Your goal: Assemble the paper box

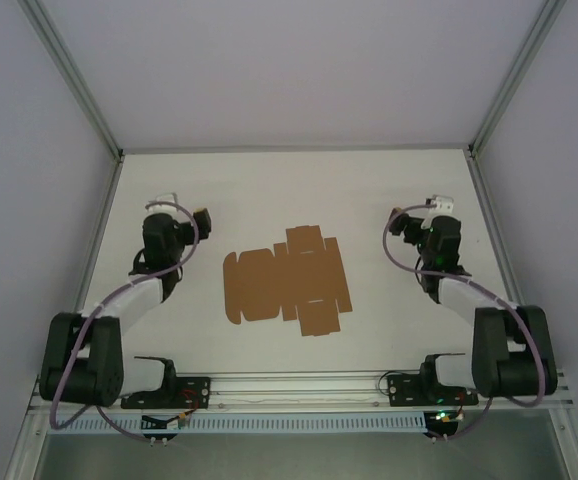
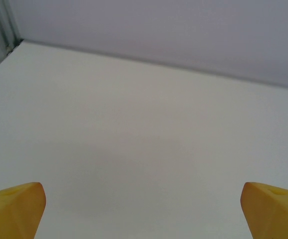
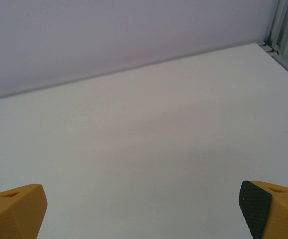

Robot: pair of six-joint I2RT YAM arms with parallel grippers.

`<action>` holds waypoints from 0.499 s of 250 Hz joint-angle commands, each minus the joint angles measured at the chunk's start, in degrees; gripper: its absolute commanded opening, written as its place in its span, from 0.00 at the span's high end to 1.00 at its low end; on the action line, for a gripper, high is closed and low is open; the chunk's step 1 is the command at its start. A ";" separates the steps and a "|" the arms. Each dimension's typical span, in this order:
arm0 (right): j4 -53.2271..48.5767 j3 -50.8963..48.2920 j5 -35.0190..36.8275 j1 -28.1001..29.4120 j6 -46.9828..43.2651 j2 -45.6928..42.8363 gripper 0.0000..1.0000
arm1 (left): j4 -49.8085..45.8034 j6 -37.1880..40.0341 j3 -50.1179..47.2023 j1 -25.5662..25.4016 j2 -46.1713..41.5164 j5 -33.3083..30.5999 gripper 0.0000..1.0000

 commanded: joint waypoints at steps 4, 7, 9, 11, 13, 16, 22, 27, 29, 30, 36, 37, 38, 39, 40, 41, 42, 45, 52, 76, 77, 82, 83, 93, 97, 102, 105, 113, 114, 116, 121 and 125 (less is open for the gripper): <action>-18.27 6.50 -2.35 3.46 5.39 -3.58 0.00 | -19.28 -10.48 6.94 0.40 -2.16 5.46 0.00; -20.00 7.26 -2.25 4.14 5.79 -3.76 0.00 | -20.63 -11.54 7.48 0.45 -2.14 5.47 0.00; -21.25 7.77 -2.10 4.57 6.16 -3.96 0.00 | -21.56 -12.19 7.77 0.37 -2.19 5.51 0.00; -22.49 8.25 -1.93 5.05 6.61 -3.97 0.00 | -22.42 -12.70 8.06 0.37 -2.20 5.68 0.00; -23.74 8.75 -1.71 5.63 7.13 -4.10 0.00 | -23.15 -13.25 8.38 0.33 -2.20 5.87 0.00; -25.67 9.60 -1.41 6.28 8.04 -4.14 0.00 | -24.15 -13.95 8.71 0.32 -2.33 6.24 0.00; -29.66 11.28 -1.46 7.64 10.05 -4.15 0.01 | -25.74 -15.40 8.90 0.37 -2.56 6.95 0.00; -32.95 12.71 -1.95 8.64 11.76 -3.91 0.03 | -26.83 -16.75 8.93 0.32 -2.88 7.53 0.00; -34.27 13.29 -2.28 9.01 12.49 -3.82 0.03 | -27.24 -17.23 8.92 0.25 -2.99 7.92 0.00; -34.90 13.56 -2.50 9.18 12.86 -3.72 0.04 | -27.43 -17.47 8.86 0.28 -3.07 8.10 0.00; -38.48 15.08 -3.98 10.19 15.30 -3.17 0.07 | -28.20 -18.44 8.55 0.24 -3.57 9.26 0.00; -39.03 15.33 -4.27 10.34 15.63 -3.04 0.07 | -28.27 -18.56 8.45 0.23 -3.66 9.48 0.00; -39.56 15.55 -4.64 10.54 15.88 -2.94 0.08 | -28.35 -18.75 8.36 0.23 -3.80 9.76 0.00; -40.05 15.79 -5.08 10.78 16.09 -2.84 0.08 | -28.43 -18.89 8.28 0.23 -3.91 9.94 0.00; -40.51 16.04 -5.53 10.94 16.33 -2.70 0.09 | -28.51 -19.09 8.14 0.23 -4.01 10.17 0.00; -41.01 16.26 -5.97 11.11 16.54 -2.59 0.10 | -28.60 -19.28 8.03 0.23 -4.15 10.37 0.00; -41.48 16.45 -6.45 11.32 16.77 -2.49 0.10 | -28.69 -19.46 7.98 0.23 -4.26 10.51 0.00; -42.72 17.06 -7.81 11.81 17.09 -2.09 0.12 | -28.79 -20.06 7.56 0.15 -4.72 10.94 0.00; -45.07 18.23 -10.83 13.15 17.55 -1.12 0.15 | -29.14 -21.78 6.64 0.14 -5.64 11.74 0.00; -49.30 20.43 -13.65 17.59 21.32 2.81 0.25 | -31.44 -24.29 4.43 -0.42 -7.02 15.22 0.00; -49.36 20.42 -13.81 17.73 21.54 2.98 0.26 | -31.56 -24.29 4.37 -0.49 -7.02 15.44 0.00; -49.69 20.69 -14.60 18.06 22.79 4.00 0.29 | -32.20 -24.32 4.25 -0.80 -6.88 16.33 0.00; -49.73 20.73 -14.81 18.10 23.02 4.23 0.29 | -32.38 -24.35 4.24 -0.86 -6.81 16.48 0.00; -49.38 21.03 -17.09 18.58 25.29 6.28 0.36 | -33.73 -24.79 4.04 -1.64 -6.16 17.77 0.00; -48.84 21.04 -18.33 18.78 25.81 7.16 0.40 | -34.22 -25.04 3.93 -1.97 -5.79 18.24 0.00; -48.06 21.06 -19.84 19.11 26.54 8.13 0.43 | -34.55 -25.25 3.81 -2.37 -5.65 19.04 0.00; -47.53 21.11 -20.65 19.31 26.98 8.76 0.44 | -34.57 -25.36 3.61 -2.50 -5.19 19.60 0.00; -45.91 21.20 -22.57 19.83 27.76 10.26 0.47 | -34.25 -25.92 3.07 -2.84 -4.62 21.10 0.00; -45.64 21.21 -22.84 19.90 27.79 10.44 0.47 | -34.24 -26.03 3.04 -2.89 -4.54 21.24 0.00; -45.20 21.21 -23.20 20.07 27.88 10.82 0.47 | -34.18 -26.14 2.88 -2.97 -4.44 21.50 0.00; -44.19 21.28 -24.18 20.35 27.97 11.76 0.49 | -33.97 -26.53 2.52 -3.06 -4.19 21.95 0.00; -43.41 21.31 -24.75 20.57 28.19 12.54 0.49 | -33.62 -26.86 2.14 -3.18 -4.05 22.26 0.00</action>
